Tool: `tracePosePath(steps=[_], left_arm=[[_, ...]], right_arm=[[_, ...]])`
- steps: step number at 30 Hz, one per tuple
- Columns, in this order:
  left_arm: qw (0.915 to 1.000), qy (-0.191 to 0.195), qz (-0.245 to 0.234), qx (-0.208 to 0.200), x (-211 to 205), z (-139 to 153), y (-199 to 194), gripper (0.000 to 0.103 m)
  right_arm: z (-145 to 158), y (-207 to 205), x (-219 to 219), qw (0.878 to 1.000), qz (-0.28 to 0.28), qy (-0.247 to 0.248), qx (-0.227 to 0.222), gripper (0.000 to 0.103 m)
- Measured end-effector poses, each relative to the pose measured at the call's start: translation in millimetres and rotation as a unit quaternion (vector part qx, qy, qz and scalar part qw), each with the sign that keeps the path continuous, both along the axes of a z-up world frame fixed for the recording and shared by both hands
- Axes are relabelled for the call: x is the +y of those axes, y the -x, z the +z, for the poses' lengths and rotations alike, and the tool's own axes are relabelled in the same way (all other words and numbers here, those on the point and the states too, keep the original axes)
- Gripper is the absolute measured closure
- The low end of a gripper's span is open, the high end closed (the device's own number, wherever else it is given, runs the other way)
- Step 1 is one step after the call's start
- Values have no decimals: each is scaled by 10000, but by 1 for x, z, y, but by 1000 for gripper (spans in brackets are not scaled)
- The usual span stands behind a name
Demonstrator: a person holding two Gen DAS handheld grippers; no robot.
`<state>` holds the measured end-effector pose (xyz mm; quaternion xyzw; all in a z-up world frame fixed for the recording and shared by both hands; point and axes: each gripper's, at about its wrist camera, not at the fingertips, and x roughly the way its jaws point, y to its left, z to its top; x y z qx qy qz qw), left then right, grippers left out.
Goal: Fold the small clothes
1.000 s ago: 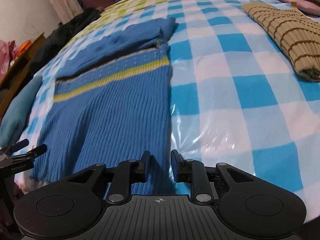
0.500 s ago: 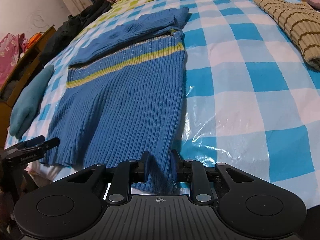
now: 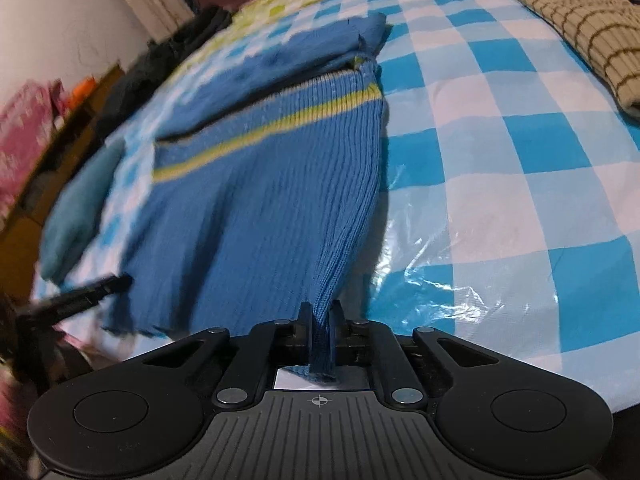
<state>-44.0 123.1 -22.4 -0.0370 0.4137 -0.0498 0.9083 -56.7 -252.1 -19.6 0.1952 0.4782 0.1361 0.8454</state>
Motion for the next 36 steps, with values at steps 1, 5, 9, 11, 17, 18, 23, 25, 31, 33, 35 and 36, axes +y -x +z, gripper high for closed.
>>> tracePosePath(steps=[1,5,9,11,17,18,23,25,31,33,35,36], left_arm=[[10000,26,-11,-10,-1,1,1,65],[9999,11,-144,-62,-9,4,2,65],[9997,-190,-151,-67,-15,2,0,64],[9996,-246,-106,-41,-15,-1,0,63],[9997,-161,163,-14,-4,-2,0,52],[9997,-130,192,-9,-2,-2,0,52],[9998,-128,125,-4,-6,-3,-5,53],[9999,-75,132,-19,-6,-2,-6,53],[9997,-111,197,-31,-3,0,-4,54],[9997,32,253,-65,1,1,0,63],[9996,82,248,-110,3,2,2,65],[9997,75,192,-92,1,1,2,65]], right_arm=[[2,2,-2,9999,-49,-138,-48,96],[13,7,-11,9979,-269,-503,-298,96],[24,12,-22,9957,-534,-553,-507,96],[27,15,-26,9952,-640,-469,-566,96],[19,12,-24,9957,-768,-2,-511,96],[16,10,-23,9959,-776,49,-471,97],[6,8,-20,9962,-768,243,-334,96],[3,8,-23,9961,-816,197,-277,96],[2,11,-26,9957,-878,151,-267,96],[1,9,-26,9956,-893,134,-269,96],[0,8,-26,9957,-881,115,-247,96],[-1,7,-25,9959,-865,108,-242,96]])
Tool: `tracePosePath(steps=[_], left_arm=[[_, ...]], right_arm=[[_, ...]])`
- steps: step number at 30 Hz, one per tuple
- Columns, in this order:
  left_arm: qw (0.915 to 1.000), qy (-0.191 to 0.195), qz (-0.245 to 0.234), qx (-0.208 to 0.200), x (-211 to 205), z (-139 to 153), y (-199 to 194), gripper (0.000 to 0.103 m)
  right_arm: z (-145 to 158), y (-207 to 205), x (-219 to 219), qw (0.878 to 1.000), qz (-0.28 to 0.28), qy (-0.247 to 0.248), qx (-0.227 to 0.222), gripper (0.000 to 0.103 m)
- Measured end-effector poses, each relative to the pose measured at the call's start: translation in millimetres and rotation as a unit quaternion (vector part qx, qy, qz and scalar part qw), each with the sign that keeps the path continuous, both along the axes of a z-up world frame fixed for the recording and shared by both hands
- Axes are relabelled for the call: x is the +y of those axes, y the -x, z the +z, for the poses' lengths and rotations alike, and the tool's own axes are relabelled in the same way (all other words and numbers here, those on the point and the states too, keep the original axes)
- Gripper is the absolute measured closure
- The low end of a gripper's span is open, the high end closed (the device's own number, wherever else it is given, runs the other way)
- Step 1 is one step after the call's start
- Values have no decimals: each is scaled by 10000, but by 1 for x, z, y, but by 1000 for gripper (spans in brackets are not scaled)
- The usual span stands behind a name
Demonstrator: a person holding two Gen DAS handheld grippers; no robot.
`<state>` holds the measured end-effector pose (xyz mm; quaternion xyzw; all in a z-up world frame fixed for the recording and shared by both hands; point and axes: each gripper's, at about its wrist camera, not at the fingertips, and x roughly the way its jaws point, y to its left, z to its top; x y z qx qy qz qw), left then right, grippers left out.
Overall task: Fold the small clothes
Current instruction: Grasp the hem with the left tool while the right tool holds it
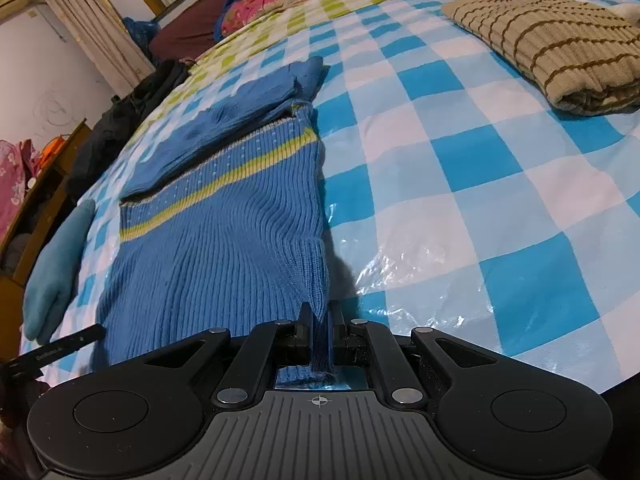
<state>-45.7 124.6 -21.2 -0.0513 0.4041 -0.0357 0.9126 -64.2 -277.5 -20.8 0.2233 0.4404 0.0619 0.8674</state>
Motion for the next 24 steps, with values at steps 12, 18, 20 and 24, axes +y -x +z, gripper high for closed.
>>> tracePosePath(steps=[12,18,20,24], left_arm=[[9992,-285,-210,189,-14,-8,-8,58],[9991,148,-261,305,-10,-3,-10,87],[9976,571,-222,306,-3,-1,-11,88],[9911,1304,-102,244,8,4,-13,89]], right_arm=[[-8,-4,2,9998,180,-78,63,91],[-11,-11,1,9995,255,-184,75,91],[-10,-12,4,9989,357,-289,102,91],[-7,-10,8,9961,409,-787,26,95]])
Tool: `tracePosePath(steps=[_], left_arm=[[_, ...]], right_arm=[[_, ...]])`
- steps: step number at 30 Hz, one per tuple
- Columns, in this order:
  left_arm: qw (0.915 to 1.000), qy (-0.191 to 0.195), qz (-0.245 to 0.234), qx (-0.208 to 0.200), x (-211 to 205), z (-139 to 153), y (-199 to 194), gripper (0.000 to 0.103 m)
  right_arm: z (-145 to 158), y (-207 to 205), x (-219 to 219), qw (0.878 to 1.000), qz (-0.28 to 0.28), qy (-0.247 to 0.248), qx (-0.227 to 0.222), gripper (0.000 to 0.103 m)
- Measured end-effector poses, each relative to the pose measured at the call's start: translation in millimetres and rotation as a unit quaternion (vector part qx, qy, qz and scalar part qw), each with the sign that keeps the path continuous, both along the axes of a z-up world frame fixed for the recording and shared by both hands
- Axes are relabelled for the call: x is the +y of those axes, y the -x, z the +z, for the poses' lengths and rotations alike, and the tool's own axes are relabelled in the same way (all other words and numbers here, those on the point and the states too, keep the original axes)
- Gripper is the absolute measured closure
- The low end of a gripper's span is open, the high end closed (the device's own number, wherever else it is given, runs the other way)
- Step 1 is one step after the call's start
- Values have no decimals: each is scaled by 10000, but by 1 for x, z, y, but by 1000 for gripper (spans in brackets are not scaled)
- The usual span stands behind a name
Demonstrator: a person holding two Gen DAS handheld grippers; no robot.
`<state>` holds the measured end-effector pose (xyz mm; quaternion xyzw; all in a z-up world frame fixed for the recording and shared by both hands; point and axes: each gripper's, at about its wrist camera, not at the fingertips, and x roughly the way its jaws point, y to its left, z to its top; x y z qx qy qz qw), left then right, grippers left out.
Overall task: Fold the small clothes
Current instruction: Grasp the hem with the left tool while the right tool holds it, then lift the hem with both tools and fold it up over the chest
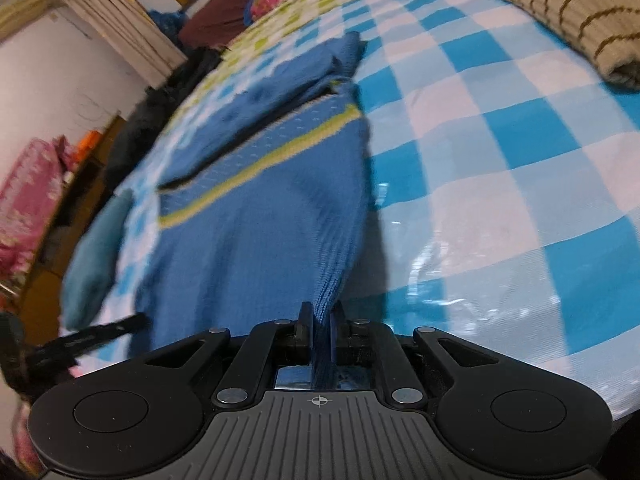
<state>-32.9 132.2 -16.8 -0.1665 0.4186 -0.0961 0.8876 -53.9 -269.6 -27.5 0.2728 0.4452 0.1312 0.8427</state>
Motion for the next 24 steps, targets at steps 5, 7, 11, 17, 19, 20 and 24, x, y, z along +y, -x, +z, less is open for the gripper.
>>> tracePosePath(steps=[5,7,11,17,19,20,24], left_arm=[[9941,1030,71,-342,7,19,-12,90],[9885,1412,100,-525,10,27,-23,90],[9818,1664,184,-893,14,44,-52,90],[9768,1665,336,-1307,19,61,-108,93],[9749,1674,439,-1402,23,62,-127,93],[9742,1684,496,-1420,25,61,-138,93],[9781,1437,636,-1362,26,51,-173,93]], right_arm=[[18,-2,-2,9942,-248,-931,-481,96],[28,-7,-3,9888,-330,-1262,-719,96],[46,-29,-5,9759,-560,-1737,-1193,96],[59,-89,-9,9637,-863,-2064,-1460,96],[57,-112,-10,9624,-958,-2083,-1453,96],[56,-124,-9,9621,-1010,-2088,-1434,96],[43,-168,-7,9587,-1239,-2211,-1290,96]])
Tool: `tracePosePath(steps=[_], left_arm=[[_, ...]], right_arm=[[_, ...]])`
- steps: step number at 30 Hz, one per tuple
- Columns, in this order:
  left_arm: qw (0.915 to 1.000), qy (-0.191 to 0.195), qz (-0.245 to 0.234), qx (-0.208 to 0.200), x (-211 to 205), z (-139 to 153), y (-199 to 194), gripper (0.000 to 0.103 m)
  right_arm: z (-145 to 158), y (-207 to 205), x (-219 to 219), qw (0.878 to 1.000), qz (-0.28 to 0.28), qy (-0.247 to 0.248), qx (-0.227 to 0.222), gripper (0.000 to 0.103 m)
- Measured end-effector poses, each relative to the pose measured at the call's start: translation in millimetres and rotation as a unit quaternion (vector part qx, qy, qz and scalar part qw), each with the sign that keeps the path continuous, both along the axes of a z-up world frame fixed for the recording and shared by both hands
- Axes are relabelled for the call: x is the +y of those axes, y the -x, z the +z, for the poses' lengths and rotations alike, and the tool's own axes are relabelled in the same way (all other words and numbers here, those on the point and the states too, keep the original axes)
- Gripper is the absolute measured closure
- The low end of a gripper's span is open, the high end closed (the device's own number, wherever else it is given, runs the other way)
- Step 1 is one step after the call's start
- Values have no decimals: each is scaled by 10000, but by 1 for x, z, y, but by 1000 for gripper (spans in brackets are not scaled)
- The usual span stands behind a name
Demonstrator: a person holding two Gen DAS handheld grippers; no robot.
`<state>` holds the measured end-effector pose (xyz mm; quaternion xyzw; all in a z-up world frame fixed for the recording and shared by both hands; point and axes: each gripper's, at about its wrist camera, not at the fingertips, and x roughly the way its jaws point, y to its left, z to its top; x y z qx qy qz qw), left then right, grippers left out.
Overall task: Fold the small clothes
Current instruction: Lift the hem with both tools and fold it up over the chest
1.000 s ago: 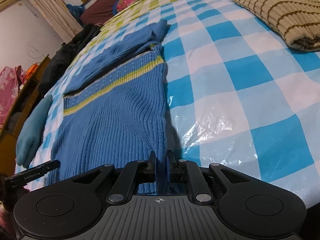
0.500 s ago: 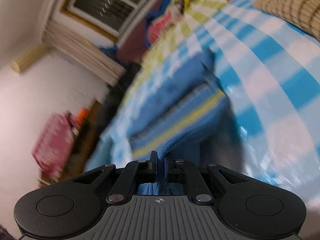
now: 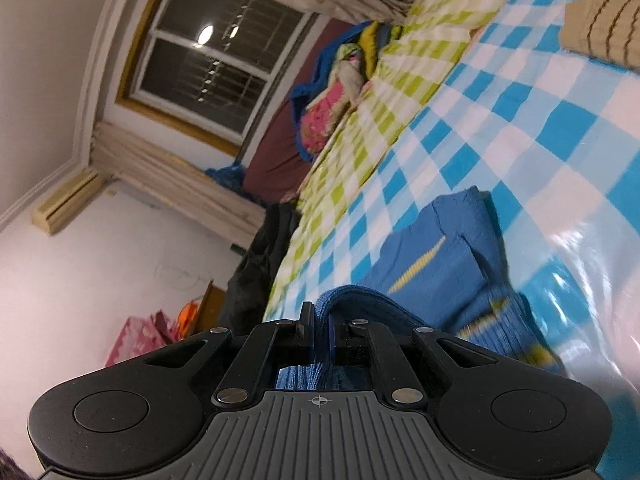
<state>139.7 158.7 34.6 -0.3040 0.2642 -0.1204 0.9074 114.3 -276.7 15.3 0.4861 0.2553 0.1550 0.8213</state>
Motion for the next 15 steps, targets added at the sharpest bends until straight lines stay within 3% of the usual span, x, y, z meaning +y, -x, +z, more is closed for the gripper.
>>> tracePosePath(steps=[2,4,6,10,13,15], left_arm=[[9998,-116,-130,71,-1,-7,0,93],[9979,-597,-220,100,-7,-13,7,93],[9945,-970,-341,181,-10,-22,15,92],[9877,-1354,-667,410,-14,-37,34,88],[9788,-1845,-848,266,-20,-36,54,80],[9740,-2067,-906,176,-22,-33,65,69]], right_arm=[[-8,-19,0,9998,-126,-24,119,96],[-15,-29,2,9996,-184,35,213,96],[-20,-29,5,9996,-118,84,233,96],[-25,-17,8,9985,-74,439,326,96],[-29,-13,12,9970,-22,635,431,96],[-30,-10,11,9970,-39,617,470,96]])
